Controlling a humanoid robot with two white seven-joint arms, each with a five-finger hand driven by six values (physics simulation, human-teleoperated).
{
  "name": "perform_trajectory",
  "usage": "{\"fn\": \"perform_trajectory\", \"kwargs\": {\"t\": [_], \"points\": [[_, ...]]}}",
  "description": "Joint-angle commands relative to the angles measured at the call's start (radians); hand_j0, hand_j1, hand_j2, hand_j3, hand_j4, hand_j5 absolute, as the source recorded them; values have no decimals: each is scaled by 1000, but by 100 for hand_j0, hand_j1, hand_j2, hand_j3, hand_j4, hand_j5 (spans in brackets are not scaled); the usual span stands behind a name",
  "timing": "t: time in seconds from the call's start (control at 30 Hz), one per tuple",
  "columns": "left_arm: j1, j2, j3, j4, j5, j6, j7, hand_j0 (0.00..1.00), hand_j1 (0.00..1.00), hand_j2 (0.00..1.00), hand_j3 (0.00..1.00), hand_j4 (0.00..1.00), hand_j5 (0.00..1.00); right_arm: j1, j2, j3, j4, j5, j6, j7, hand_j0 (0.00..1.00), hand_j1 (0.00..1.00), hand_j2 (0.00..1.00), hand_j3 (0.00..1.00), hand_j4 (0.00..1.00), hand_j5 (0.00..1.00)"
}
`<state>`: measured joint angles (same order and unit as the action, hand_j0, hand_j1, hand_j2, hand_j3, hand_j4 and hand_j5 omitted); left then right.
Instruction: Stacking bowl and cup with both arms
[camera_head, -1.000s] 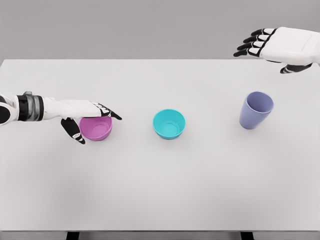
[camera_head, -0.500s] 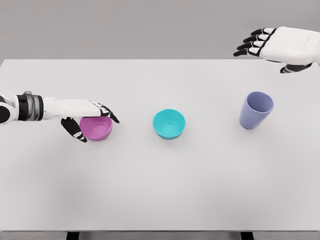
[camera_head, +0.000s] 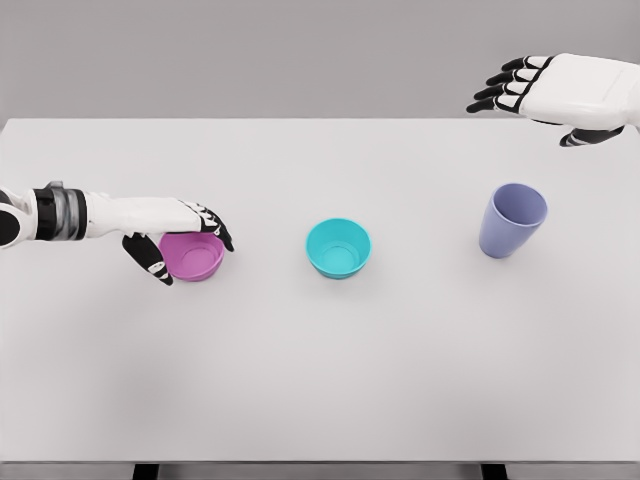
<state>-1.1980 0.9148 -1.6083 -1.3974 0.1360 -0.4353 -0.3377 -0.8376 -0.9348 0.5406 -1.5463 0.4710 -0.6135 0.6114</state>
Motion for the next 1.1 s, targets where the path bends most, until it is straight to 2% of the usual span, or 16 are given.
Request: {"fn": "perform_trajectory", "kwargs": {"t": [0.0,0.63,1.07], "points": [[0,-1,2,-2,5,1,0,75,75,75,75,75,75,0,-1,-1,0,-3,3,0,100,100,100,100,100,100],[-12,-2,21,-18,5,-10,-1,74,74,74,74,74,74,0,-1,-1,0,-3,3,0,100,100,100,100,100,100],[-48,-2,22,-52,5,-11,-1,73,73,73,73,73,73,0,-1,-1,0,-3,3,0,100,100,100,100,100,100]]}}
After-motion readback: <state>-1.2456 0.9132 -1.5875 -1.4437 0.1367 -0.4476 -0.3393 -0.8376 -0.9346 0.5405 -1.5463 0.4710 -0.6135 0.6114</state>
